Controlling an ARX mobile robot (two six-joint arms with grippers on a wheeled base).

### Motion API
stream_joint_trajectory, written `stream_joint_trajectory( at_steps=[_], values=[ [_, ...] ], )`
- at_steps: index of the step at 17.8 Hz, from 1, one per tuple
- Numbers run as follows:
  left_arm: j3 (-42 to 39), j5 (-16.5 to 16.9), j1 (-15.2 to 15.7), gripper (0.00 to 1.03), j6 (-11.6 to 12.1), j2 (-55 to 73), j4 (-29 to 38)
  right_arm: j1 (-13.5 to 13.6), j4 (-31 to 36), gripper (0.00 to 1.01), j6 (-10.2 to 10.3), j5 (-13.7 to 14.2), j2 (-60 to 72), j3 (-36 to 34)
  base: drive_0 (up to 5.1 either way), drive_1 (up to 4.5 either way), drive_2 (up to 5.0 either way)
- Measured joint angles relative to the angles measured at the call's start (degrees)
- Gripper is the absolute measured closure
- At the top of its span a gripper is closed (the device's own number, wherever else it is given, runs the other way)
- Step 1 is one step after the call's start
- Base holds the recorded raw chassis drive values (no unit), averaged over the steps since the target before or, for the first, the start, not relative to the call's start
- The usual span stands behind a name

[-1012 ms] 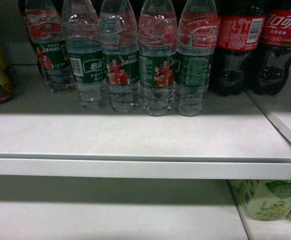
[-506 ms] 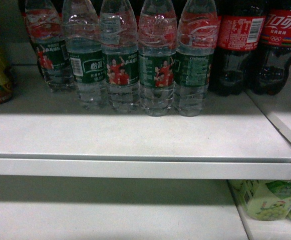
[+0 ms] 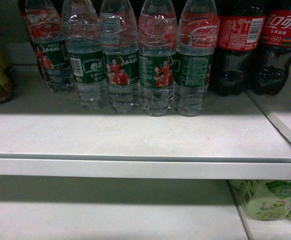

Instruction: Move water from second to third shelf

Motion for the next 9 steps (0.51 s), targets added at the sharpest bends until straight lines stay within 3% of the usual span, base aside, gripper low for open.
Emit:
stream_joint_trajectory(
  at_steps=[9],
  values=[
    [0.0, 0.04, 0.0, 0.05, 0.0, 0.0, -0.07, 0.0, -0.24, 0.59, 0.0, 0.04, 0.0, 0.0, 0.0, 0.0, 0.0]
  ],
)
